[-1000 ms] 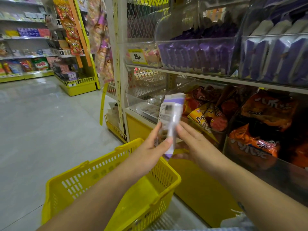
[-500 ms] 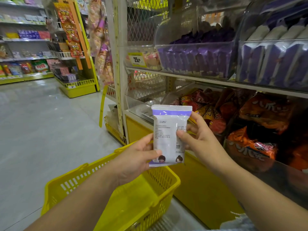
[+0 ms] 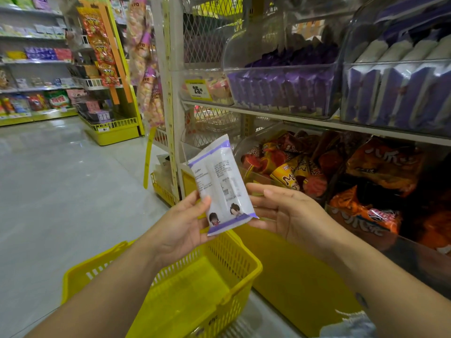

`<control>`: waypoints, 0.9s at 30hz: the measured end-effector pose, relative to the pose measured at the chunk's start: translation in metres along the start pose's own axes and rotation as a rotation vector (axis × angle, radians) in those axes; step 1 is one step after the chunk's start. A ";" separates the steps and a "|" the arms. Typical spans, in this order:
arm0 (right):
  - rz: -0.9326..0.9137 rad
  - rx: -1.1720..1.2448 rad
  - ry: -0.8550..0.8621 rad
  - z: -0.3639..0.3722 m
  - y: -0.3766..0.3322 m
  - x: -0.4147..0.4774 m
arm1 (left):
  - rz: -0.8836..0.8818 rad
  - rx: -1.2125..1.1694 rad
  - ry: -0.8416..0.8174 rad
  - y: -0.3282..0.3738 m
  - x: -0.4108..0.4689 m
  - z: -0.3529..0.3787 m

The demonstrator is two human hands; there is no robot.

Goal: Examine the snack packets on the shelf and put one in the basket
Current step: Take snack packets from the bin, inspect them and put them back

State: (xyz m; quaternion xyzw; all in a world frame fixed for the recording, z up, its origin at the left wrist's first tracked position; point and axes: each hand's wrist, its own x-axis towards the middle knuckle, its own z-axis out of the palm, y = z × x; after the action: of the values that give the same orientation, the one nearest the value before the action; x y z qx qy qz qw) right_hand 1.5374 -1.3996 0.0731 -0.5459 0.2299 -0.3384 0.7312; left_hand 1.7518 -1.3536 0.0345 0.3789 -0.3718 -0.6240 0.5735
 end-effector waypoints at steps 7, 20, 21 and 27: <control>0.054 0.112 -0.023 0.002 -0.002 -0.001 | -0.043 -0.011 0.035 0.000 0.003 -0.002; 0.076 -0.096 0.102 -0.001 0.014 0.007 | 0.193 0.487 0.080 0.008 -0.006 0.027; 0.052 -0.056 0.118 0.001 0.014 0.007 | 0.231 0.548 0.120 0.006 -0.005 0.029; -0.082 -0.184 0.268 0.011 0.019 0.008 | 0.352 0.751 0.238 -0.009 -0.003 0.037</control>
State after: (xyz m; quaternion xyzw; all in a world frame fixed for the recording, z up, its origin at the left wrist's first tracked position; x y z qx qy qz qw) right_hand 1.5550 -1.3950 0.0587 -0.5695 0.3329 -0.4153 0.6265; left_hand 1.7147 -1.3488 0.0425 0.5613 -0.5634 -0.2898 0.5325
